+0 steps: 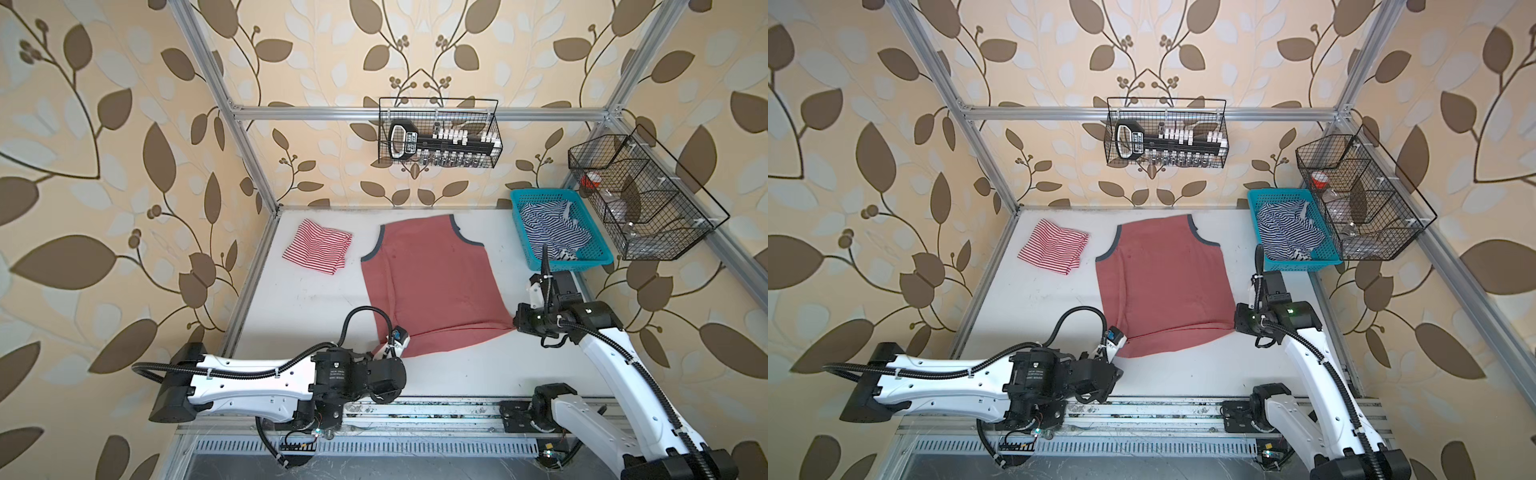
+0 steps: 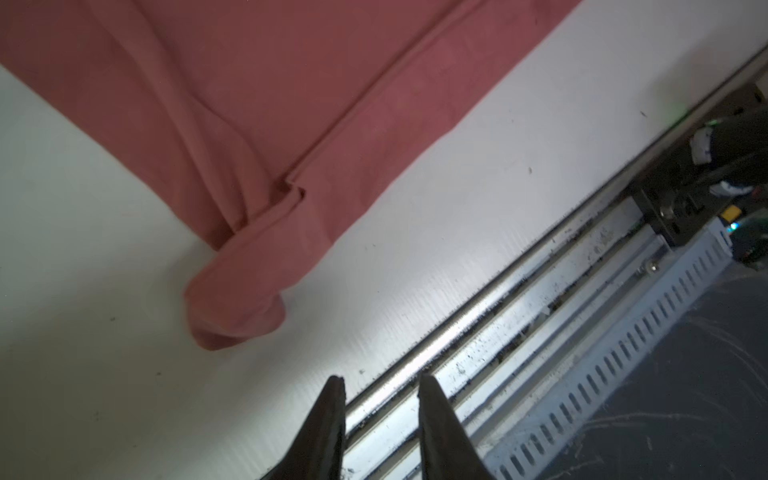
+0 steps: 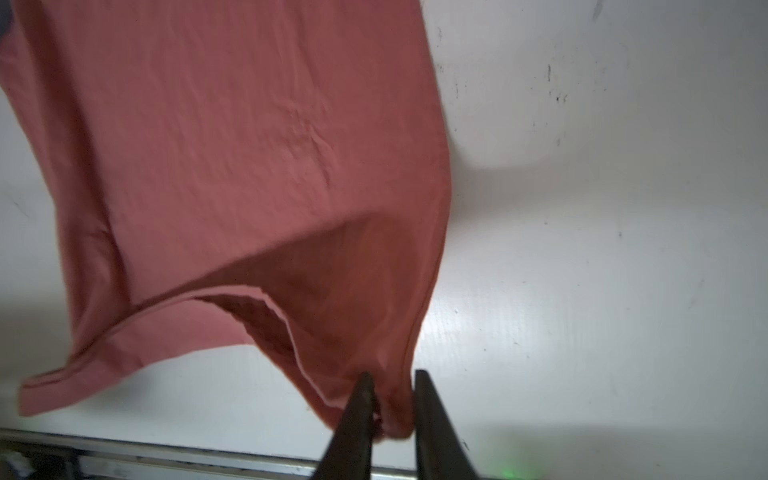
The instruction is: Fold and stack the tank tops
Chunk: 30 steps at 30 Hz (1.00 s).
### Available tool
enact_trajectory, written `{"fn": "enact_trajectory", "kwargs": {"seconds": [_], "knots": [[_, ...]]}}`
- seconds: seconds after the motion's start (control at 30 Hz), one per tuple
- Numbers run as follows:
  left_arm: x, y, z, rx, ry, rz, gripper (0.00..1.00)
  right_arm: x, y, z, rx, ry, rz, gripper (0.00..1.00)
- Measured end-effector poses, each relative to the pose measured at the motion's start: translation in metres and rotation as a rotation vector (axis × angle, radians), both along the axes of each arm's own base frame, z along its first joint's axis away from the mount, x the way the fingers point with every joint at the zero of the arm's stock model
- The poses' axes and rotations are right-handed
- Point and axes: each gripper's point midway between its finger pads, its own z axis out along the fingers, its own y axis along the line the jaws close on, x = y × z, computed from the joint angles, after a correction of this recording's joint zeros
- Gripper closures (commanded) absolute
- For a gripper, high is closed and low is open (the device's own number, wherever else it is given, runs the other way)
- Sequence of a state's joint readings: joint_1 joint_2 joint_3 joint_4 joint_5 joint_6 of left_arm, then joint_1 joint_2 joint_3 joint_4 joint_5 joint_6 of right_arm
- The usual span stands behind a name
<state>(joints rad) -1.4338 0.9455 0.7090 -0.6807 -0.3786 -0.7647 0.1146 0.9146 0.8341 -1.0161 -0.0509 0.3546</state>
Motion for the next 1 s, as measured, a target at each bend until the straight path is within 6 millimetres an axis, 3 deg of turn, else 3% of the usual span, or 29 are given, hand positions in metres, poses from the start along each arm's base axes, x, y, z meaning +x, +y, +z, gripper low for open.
{"fn": "enact_trajectory", "kwargs": {"seconds": [0.13, 0.23, 0.33, 0.47, 0.6, 0.73, 0.83, 1.0], "knots": [[0.036, 0.011, 0.053, -0.074, -0.165, 0.123, 0.62, 0.006, -0.001, 0.008, -0.039, -0.021, -0.006, 0.54], [0.084, 0.025, 0.091, -0.104, -0.243, 0.275, 0.61, 0.018, 0.004, 0.010, -0.026, -0.051, -0.006, 0.54], [0.142, 0.048, 0.105, -0.078, -0.243, 0.434, 0.59, 0.039, 0.019, 0.013, 0.040, -0.095, -0.002, 0.61], [0.219, 0.059, 0.088, 0.014, -0.141, 0.536, 0.60, 0.072, 0.053, 0.006, 0.152, -0.130, 0.034, 0.68], [0.297, 0.038, 0.041, 0.087, 0.013, 0.524, 0.63, 0.095, 0.084, -0.023, 0.229, -0.074, 0.071, 0.75], [0.351, 0.034, -0.010, 0.131, 0.153, 0.534, 0.64, 0.102, 0.105, -0.059, 0.260, 0.015, 0.101, 0.76], [0.374, 0.064, -0.029, 0.128, 0.231, 0.611, 0.64, 0.101, 0.119, -0.070, 0.277, 0.042, 0.128, 0.76], [0.373, 0.160, -0.022, 0.082, 0.276, 0.835, 0.64, 0.105, 0.131, -0.066, 0.302, 0.012, 0.158, 0.76]]}}
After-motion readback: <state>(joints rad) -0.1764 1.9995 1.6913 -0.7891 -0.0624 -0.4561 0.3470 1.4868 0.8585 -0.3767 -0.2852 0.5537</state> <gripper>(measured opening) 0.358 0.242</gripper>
